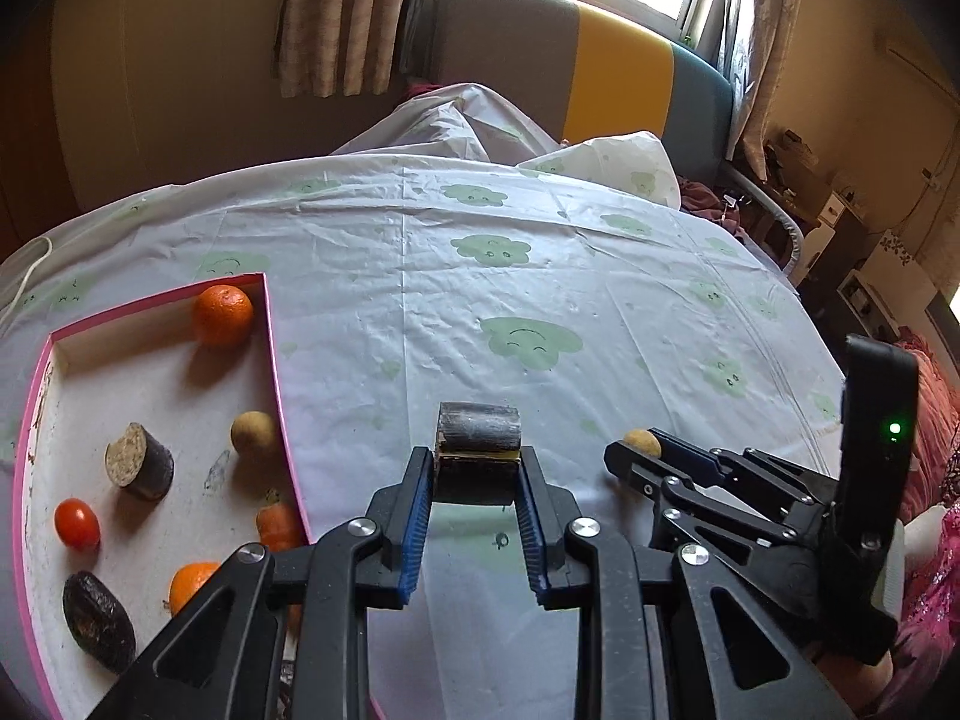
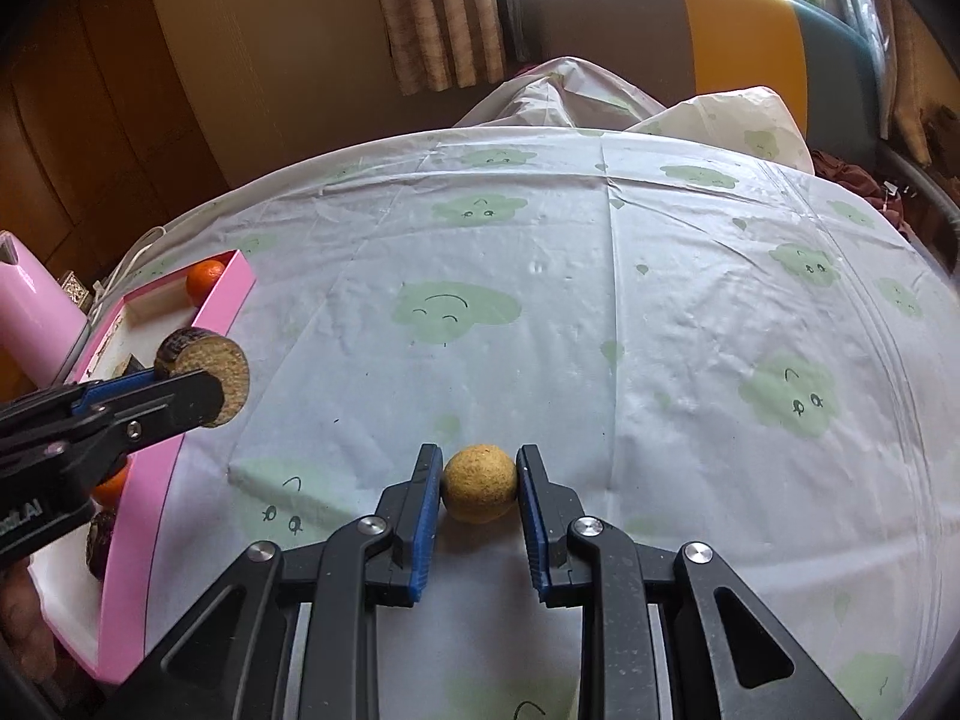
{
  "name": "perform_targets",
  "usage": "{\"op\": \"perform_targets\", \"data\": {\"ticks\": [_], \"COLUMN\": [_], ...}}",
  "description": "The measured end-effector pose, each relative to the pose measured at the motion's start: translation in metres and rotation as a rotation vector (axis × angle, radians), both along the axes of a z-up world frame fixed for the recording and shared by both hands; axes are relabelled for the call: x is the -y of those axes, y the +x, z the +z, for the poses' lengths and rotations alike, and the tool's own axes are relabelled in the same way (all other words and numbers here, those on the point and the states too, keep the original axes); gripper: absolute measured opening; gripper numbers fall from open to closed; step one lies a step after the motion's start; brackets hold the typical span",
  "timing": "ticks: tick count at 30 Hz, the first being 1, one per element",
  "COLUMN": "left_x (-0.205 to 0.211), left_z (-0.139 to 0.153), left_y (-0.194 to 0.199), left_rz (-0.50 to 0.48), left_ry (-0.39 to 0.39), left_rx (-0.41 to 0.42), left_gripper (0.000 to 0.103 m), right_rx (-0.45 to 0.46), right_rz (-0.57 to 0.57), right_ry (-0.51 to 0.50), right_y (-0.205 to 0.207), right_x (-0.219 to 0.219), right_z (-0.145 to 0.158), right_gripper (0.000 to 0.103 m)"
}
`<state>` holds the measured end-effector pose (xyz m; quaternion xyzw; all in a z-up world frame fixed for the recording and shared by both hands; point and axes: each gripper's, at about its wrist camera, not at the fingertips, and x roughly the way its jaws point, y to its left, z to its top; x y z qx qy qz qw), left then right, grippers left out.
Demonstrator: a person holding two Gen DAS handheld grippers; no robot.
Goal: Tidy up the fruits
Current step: 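Place the dark cylinder slice in the tray with the left gripper while the right gripper holds the yellow ball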
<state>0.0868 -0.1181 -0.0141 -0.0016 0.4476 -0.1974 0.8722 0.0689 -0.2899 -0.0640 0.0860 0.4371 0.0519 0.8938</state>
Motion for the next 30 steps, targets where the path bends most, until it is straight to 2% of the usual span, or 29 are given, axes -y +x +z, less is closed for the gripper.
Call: {"op": "perform_targets", "data": {"ticks": [5,11,22,30], "left_x": [-0.013,-0.031,-0.062,-0.098], "left_z": [0.005,0.006,0.006,0.000], "left_y": [-0.017,-0.029,-0.040,-0.041], "left_rz": [0.013,0.045,0.097,0.172], "left_ry": [-0.015,-0.019,-0.034,-0.033], "left_rx": [0.008,0.013,0.027,0.027], "left_gripper": [0.027,0.027,0.027,0.027], "right_rx": [0.014,0.023,0.029,0.034], "right_rz": [-0.015,-0.022,-0.020,-0.021], "right_ry": [-0.056,-0.050,-0.109,-0.115], "right_y": [-0.002,-0.003,-0.003,-0.004], "right_x": [-0.008,-0.007,-0.014,-0.016], "right_z": [-0.002,-0.003,-0.004,-0.004], "right_gripper": [0.026,0.026,0.026,0.026]}}
